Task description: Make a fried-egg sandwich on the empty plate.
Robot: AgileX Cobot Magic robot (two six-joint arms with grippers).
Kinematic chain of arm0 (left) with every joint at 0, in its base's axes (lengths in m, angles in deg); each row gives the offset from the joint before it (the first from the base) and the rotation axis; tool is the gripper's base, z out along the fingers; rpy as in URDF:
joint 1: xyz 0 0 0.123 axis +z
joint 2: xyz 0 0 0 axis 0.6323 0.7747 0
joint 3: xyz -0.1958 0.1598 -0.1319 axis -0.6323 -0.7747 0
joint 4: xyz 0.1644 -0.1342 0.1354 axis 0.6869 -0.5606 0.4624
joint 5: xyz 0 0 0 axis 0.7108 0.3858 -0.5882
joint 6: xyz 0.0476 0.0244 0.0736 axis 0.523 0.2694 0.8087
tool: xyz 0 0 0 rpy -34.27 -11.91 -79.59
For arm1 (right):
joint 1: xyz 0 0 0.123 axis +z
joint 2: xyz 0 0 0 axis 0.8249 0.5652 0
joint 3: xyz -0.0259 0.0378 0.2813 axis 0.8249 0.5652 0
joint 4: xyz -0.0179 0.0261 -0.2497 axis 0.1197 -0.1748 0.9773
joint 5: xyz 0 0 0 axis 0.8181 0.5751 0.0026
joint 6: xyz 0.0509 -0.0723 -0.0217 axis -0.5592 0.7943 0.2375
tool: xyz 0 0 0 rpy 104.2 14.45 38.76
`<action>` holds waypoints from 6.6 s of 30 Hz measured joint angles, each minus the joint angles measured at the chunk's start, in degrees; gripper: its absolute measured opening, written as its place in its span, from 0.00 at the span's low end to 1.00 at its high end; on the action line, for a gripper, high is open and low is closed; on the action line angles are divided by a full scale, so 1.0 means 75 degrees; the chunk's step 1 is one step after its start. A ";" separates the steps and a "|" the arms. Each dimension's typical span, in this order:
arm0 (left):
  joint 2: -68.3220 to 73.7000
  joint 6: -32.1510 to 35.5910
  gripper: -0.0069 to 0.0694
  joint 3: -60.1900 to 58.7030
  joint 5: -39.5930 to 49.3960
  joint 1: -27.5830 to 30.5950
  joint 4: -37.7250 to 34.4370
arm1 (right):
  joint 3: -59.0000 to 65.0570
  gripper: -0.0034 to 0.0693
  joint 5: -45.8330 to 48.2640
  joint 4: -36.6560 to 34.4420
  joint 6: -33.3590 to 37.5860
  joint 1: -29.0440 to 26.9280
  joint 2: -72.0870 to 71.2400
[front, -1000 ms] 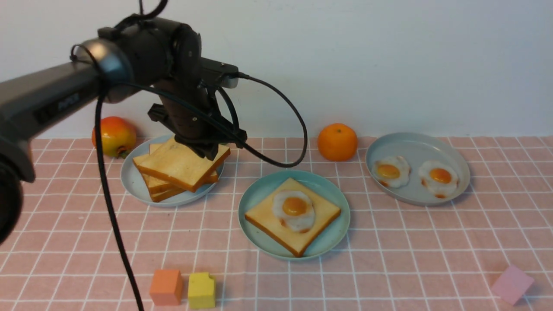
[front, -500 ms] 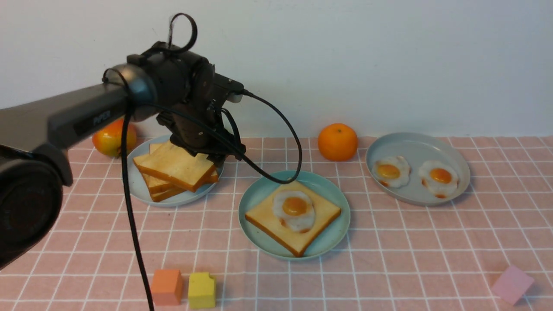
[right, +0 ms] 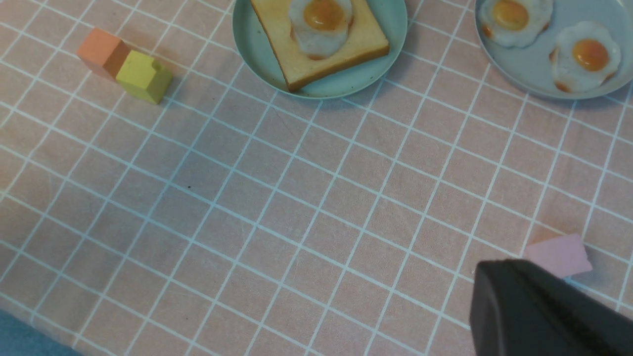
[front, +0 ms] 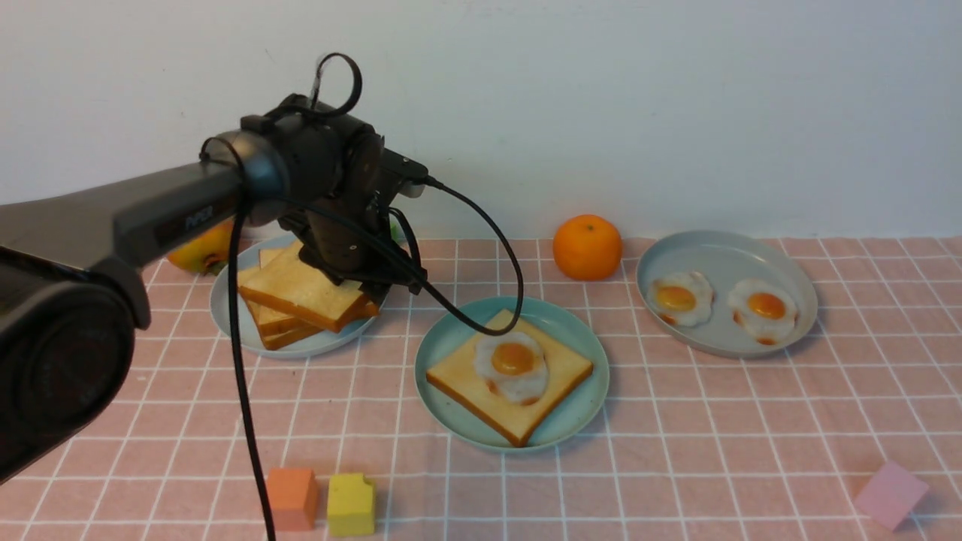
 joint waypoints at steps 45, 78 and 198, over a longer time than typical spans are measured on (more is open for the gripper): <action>-0.1644 0.0007 0.19 0.0000 0.0938 -0.0482 -0.0559 | 0.0003 0.08 0.0000 0.0088 0.0194 0.0000 -0.1561; -0.0397 -0.0755 0.19 0.0007 0.0581 -0.3251 0.0120 | 0.0031 0.09 0.0000 -0.0090 0.0194 0.0000 -0.2143; -1.3303 -0.0427 0.11 -1.1501 -0.4859 -0.3265 -0.3681 | 0.9102 0.04 -0.6738 -0.2111 0.2324 -0.6443 -0.6628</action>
